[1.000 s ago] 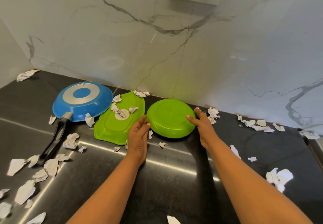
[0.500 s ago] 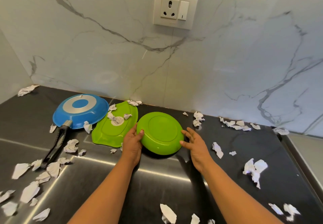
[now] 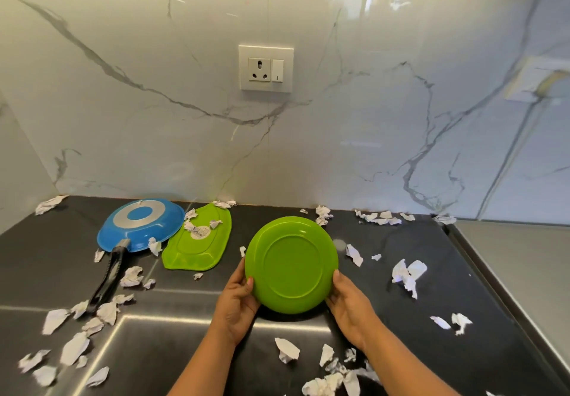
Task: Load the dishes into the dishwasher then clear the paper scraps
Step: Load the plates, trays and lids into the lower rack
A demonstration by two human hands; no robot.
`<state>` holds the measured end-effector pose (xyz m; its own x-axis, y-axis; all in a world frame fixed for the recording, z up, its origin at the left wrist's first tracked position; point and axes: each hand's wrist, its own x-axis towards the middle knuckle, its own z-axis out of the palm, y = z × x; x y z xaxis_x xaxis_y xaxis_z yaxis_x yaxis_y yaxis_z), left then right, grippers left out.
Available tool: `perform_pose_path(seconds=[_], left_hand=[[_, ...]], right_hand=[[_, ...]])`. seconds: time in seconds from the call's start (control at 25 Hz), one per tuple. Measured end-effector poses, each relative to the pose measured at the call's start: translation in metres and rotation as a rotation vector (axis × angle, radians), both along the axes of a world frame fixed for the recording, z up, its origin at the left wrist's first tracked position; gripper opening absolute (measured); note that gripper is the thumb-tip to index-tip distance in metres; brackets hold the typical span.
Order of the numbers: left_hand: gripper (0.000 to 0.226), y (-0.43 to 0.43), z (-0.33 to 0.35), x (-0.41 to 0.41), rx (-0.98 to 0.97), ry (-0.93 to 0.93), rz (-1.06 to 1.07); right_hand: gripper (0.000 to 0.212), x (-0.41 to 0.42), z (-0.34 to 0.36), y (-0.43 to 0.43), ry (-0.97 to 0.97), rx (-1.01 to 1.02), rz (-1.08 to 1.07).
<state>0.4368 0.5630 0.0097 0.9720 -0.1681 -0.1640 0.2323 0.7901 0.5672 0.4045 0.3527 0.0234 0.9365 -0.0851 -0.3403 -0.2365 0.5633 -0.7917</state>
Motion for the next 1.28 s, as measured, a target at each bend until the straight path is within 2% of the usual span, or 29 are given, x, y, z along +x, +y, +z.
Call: perform_pose_path(seconds=[0.16, 0.24, 0.36, 0.48, 0.64, 0.8, 1.08, 1.28], left_hand=[[0.048, -0.012, 0.008, -0.028, 0.068, 0.0, -0.007], [0.043, -0.021, 0.016, -0.038, 0.105, 0.036, -0.01], [0.022, -0.034, 0.034, -0.048, 0.14, 0.086, -0.046], [0.036, -0.049, 0.057, -0.053, 0.199, 0.135, -0.088], [0.042, -0.073, 0.079, -0.061, 0.201, 0.162, -0.128], [0.054, -0.109, 0.084, -0.066, 0.186, 0.205, -0.257], [0.052, -0.191, 0.089, -0.102, 0.177, 0.203, -0.537], [0.046, -0.231, 0.089, -0.131, 0.2, 0.205, -0.639]], right_hand=[[0.034, -0.026, 0.005, -0.008, 0.125, 0.026, 0.043], [0.044, -0.033, 0.008, -0.013, 0.182, 0.077, 0.034], [0.056, -0.043, 0.015, -0.017, 0.191, 0.165, -0.03], [0.051, -0.054, 0.027, -0.02, 0.15, 0.213, -0.111], [0.046, -0.072, 0.045, -0.034, 0.078, 0.236, -0.211], [0.036, -0.1, 0.06, -0.059, -0.009, 0.244, -0.383], [0.035, -0.168, 0.062, -0.115, -0.068, 0.224, -0.675], [0.026, -0.212, 0.056, -0.15, -0.122, 0.26, -0.784]])
